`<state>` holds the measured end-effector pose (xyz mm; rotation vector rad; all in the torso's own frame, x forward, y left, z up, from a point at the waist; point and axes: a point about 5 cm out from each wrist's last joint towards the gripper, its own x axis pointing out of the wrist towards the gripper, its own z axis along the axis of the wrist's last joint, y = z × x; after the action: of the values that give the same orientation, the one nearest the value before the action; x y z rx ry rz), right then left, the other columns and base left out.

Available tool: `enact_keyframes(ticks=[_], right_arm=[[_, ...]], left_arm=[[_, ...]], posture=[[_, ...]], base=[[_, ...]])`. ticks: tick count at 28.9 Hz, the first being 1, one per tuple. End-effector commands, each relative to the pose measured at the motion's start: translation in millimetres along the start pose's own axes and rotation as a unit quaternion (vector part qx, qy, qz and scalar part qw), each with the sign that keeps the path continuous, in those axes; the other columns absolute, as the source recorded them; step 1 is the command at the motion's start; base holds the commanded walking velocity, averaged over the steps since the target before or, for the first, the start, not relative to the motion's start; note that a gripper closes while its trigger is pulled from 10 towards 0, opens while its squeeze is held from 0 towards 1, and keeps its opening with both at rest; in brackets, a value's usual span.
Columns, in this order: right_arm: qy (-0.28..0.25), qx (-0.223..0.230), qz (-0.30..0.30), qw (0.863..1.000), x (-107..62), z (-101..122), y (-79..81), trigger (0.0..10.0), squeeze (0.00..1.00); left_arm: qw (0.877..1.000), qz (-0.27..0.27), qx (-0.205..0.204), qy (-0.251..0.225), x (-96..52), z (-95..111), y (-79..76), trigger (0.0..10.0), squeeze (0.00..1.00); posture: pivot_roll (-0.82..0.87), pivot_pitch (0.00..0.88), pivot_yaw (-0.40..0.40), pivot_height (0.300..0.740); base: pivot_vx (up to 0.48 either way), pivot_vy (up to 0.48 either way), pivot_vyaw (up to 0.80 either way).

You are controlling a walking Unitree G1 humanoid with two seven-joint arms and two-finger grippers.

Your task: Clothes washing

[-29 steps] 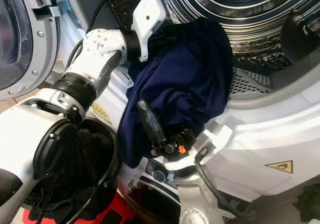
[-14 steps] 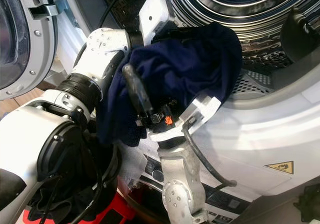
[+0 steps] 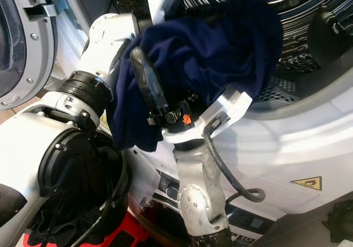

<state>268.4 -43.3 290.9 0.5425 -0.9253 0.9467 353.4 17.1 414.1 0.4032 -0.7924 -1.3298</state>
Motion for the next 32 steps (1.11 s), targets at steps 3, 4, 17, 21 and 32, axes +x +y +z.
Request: enact_keyframes(ticks=[3, 4, 17, 21, 32], right_arm=[[-0.015, -0.063, -0.270, 0.961, -38.0, 15.2, -73.7, 10.0, 0.00], [-0.015, -0.063, -0.270, 0.961, -38.0, 15.2, -73.7, 10.0, 0.00], [-0.004, -0.105, -0.340, 0.935, -64.2, 24.3, -93.3, 10.0, 0.00], [0.000, -0.113, -0.353, 0.929, -68.0, 24.5, -95.1, 10.0, 0.00], [0.004, -0.139, -0.392, 0.909, -60.3, 22.8, -108.8, 10.0, 0.00]], left_arm=[[0.993, -0.083, 0.069, 0.048, 4.8, -5.2, -14.1, 10.0, 0.00], [0.993, -0.083, 0.069, 0.048, 4.8, -5.2, -14.1, 10.0, 0.00], [0.982, 0.107, 0.087, 0.130, -18.2, -23.7, 8.5, 10.0, 0.00], [0.994, 0.052, 0.043, 0.087, -16.3, -21.4, 1.8, 10.0, 0.00], [0.993, -0.101, -0.042, 0.047, -12.0, -24.5, -19.6, 10.0, 0.00]], posture=[[0.07, 0.091, 0.017, 0.740], [0.07, 0.091, 0.017, 0.740], [0.07, 0.088, 0.009, 0.740], [0.07, 0.088, 0.010, 0.740], [0.07, 0.092, 0.010, 0.740]], base=[[0.000, 0.000, 0.00], [0.000, 0.000, 0.00], [0.000, 0.000, 0.00], [0.000, 0.000, 0.00], [0.000, 0.000, 0.00]])
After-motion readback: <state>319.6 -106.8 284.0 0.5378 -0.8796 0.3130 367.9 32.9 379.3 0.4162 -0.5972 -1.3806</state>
